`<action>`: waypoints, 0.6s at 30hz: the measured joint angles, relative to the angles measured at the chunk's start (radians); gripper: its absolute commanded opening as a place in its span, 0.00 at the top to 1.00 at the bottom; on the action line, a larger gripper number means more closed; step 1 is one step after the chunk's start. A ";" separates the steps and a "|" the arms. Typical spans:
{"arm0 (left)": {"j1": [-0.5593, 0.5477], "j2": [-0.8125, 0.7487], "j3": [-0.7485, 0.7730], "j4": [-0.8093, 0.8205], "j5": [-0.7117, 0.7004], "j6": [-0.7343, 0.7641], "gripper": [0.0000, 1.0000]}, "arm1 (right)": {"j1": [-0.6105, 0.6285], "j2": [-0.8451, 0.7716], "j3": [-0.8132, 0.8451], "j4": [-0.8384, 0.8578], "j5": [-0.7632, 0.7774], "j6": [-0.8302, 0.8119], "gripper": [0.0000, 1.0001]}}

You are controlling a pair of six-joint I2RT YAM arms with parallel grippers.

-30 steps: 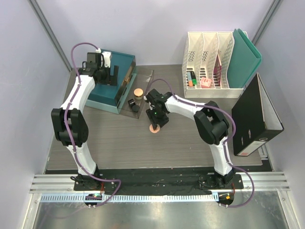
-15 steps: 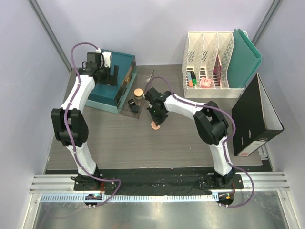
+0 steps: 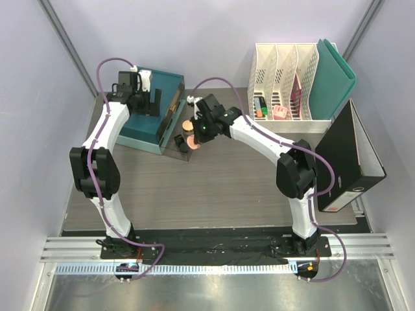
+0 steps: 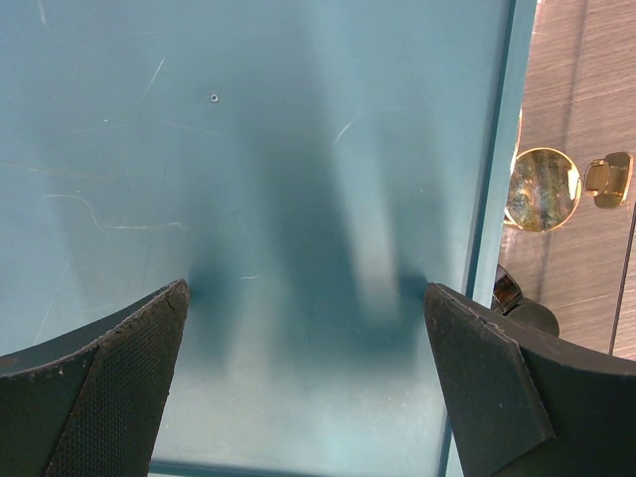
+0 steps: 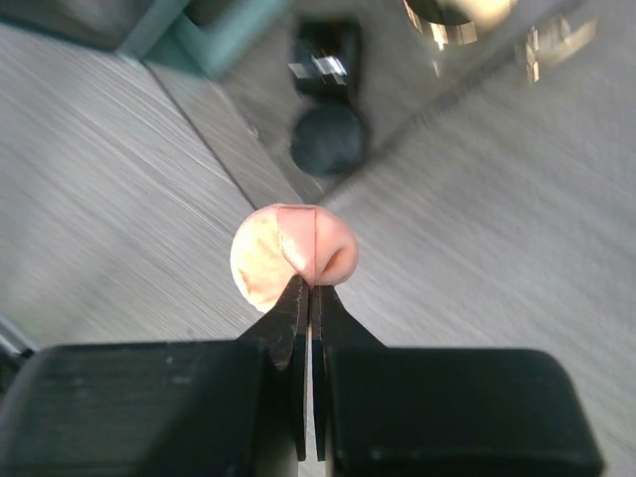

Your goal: Organize the makeup

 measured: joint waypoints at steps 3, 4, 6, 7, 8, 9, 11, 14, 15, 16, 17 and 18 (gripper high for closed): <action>0.000 0.000 0.000 0.000 0.000 0.000 0.00 | -0.003 0.009 0.072 0.018 -0.034 0.002 0.99; 0.000 0.000 0.000 0.000 0.000 0.000 0.00 | -0.005 0.020 0.103 0.026 -0.043 0.004 0.99; 0.000 0.000 0.000 0.000 0.000 0.001 0.00 | -0.006 0.052 0.174 0.043 -0.061 0.016 0.98; 0.000 0.000 0.000 0.000 0.000 0.001 0.00 | -0.006 0.075 0.211 0.055 -0.069 0.023 0.98; 0.000 0.000 0.000 0.000 -0.001 0.001 0.00 | -0.006 0.103 0.250 0.061 -0.078 0.031 0.97; 0.000 0.000 0.000 0.000 -0.001 0.001 0.00 | -0.006 0.134 0.292 0.068 -0.086 0.044 0.96; 0.000 0.000 0.000 0.000 -0.002 0.001 0.00 | -0.006 0.200 0.359 0.082 -0.103 0.068 0.93; 0.000 0.000 0.000 -0.001 -0.005 0.002 0.00 | -0.007 0.285 0.416 0.092 -0.119 0.102 0.82; 0.000 0.000 0.001 -0.001 -0.005 0.003 0.00 | -0.007 0.310 0.421 0.091 -0.121 0.114 0.78; 0.000 0.000 0.001 -0.002 -0.005 0.003 0.00 | -0.007 0.330 0.421 0.089 -0.121 0.127 0.69; 0.000 0.000 0.002 -0.002 -0.005 0.003 0.00 | -0.007 0.349 0.421 0.084 -0.121 0.137 0.65; 0.000 0.000 0.002 -0.003 -0.005 0.003 0.00 | -0.007 0.364 0.421 0.077 -0.121 0.148 0.61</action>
